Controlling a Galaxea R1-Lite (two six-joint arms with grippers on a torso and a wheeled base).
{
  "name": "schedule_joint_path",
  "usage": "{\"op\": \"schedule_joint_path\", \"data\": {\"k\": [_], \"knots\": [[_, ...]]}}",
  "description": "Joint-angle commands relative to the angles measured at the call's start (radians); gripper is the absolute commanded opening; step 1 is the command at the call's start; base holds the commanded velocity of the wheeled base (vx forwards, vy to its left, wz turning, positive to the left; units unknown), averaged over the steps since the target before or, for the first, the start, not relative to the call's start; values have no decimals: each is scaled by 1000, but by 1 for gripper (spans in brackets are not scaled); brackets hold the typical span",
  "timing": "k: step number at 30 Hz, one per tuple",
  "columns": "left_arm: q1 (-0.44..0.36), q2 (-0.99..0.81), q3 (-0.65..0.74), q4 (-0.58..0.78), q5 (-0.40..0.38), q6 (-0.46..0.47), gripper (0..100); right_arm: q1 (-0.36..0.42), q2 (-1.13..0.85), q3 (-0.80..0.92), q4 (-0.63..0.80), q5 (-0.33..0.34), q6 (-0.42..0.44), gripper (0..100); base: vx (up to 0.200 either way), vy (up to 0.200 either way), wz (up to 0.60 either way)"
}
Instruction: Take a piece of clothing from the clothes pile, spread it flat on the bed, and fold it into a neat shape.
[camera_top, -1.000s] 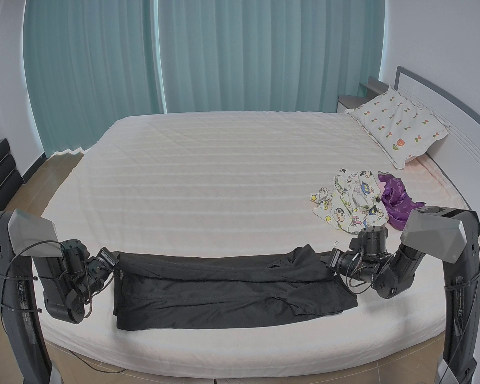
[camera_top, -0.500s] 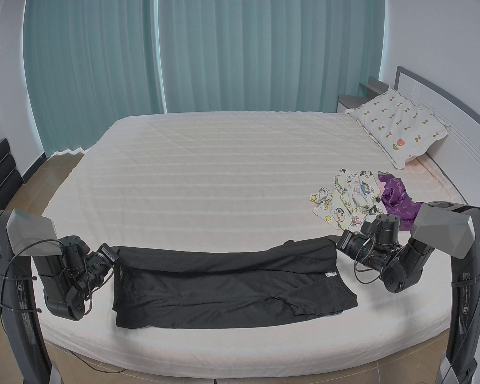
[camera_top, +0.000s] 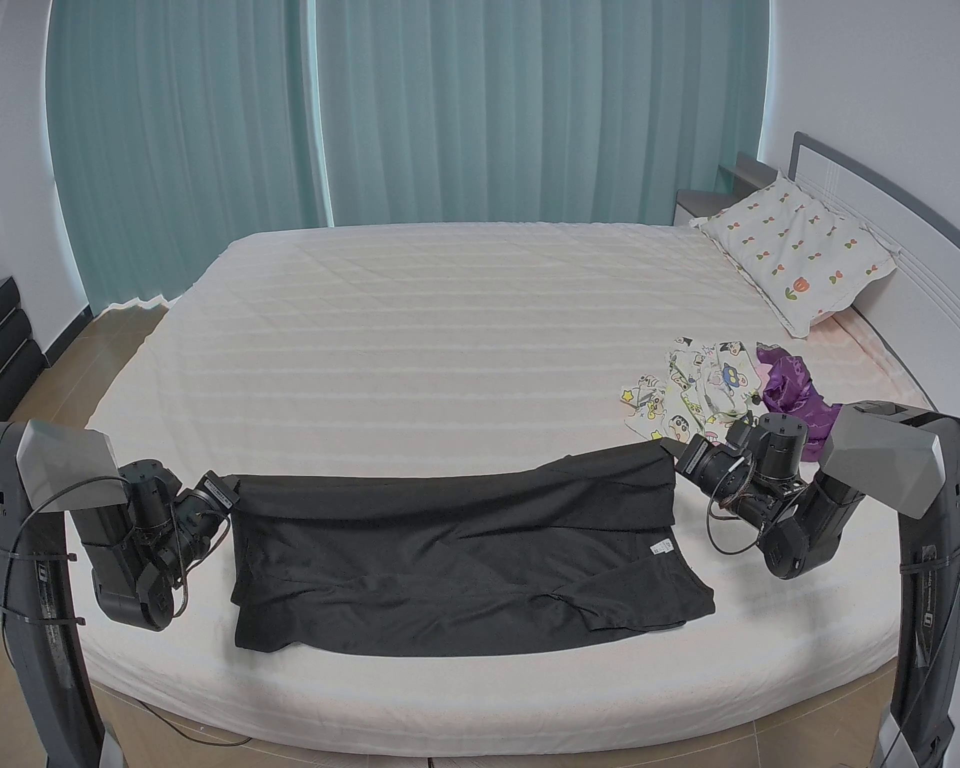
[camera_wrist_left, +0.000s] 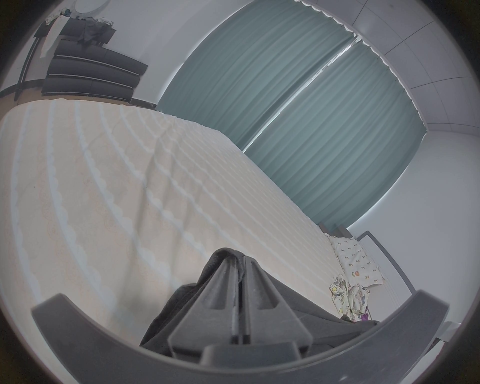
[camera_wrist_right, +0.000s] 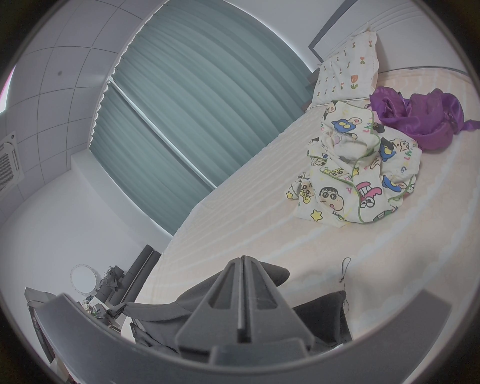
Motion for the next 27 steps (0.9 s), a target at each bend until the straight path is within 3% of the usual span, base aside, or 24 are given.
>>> {"op": "schedule_joint_path", "data": {"k": [1, 7, 12, 15, 19, 27], "knots": [[1, 27, 4, -18, 2, 1, 0, -1, 25, 17, 0, -2, -6, 0, 0, 0, 0], [4, 39, 57, -18, -2, 16, 0, -7, 10, 100, 3, 7, -27, 0, 0, 0, 0], [8, 53, 133, -18, -10, 119, 0, -7, 33, 160, 6, 9, -83, 0, 0, 0, 0], [8, 54, 134, -18, -10, 122, 0, -7, 33, 161, 6, 9, -84, 0, 0, 0, 0], [10, 62, 223, -18, -16, 186, 0, -5, 50, 252, 9, 12, -150, 0, 0, 0, 0], [8, 99, 295, -18, -22, 275, 0, 1, 62, 319, 9, 26, -196, 0, 0, 0, 0]]}}
